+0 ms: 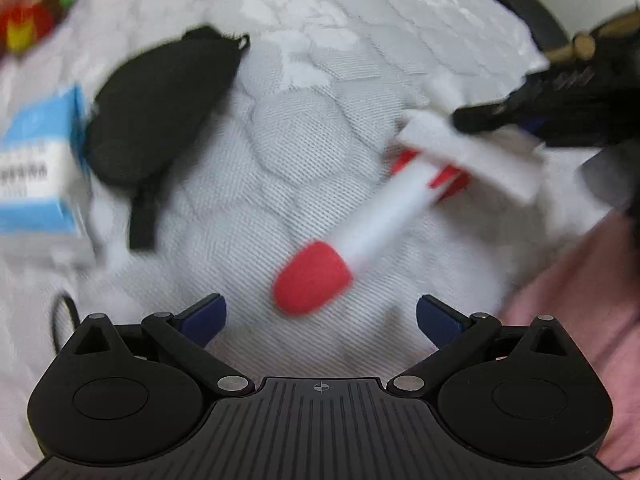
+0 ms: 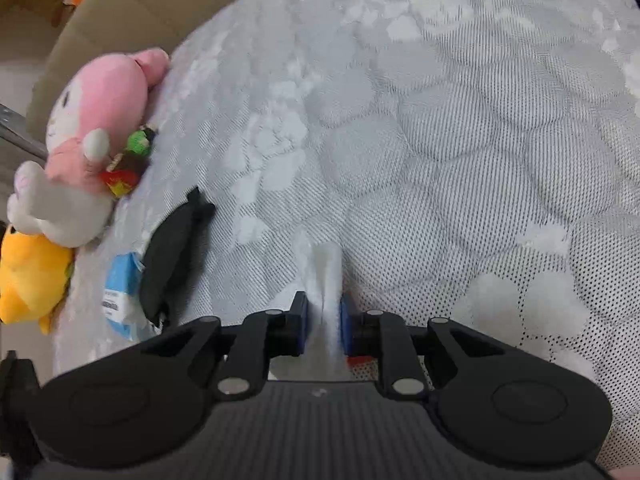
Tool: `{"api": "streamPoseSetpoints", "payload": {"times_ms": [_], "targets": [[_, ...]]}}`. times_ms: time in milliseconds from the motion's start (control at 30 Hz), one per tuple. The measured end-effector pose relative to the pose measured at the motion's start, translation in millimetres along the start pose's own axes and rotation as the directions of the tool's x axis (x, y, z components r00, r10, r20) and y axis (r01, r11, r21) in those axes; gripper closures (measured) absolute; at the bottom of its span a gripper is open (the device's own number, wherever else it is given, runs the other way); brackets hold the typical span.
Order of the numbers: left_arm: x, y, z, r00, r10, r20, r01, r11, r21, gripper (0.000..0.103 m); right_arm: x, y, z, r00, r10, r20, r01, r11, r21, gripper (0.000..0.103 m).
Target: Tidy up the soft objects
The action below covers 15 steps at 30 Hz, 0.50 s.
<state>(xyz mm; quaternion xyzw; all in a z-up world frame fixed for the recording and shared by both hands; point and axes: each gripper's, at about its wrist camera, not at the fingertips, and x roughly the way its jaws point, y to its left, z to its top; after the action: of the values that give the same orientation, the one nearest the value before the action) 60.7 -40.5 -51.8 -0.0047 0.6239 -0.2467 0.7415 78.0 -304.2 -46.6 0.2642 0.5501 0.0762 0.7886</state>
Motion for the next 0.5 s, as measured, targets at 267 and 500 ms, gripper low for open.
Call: {"api": "streamPoseSetpoints", "payload": {"times_ms": [267, 500], "targets": [[7.6, -6.1, 22.0, 0.979, -0.188, 0.077, 0.190, 0.982, -0.016, 0.000, 8.3, 3.6, 2.2, 0.996, 0.071, -0.055, -0.071, 0.997, 0.004, 0.082], [-21.9, -12.5, 47.1, 0.965, -0.153, 0.213, 0.132, 0.985, 0.109, 0.000, 5.0, 18.5, 27.6, 0.986, 0.155, 0.060, -0.157, 0.988, 0.013, 0.082]]}}
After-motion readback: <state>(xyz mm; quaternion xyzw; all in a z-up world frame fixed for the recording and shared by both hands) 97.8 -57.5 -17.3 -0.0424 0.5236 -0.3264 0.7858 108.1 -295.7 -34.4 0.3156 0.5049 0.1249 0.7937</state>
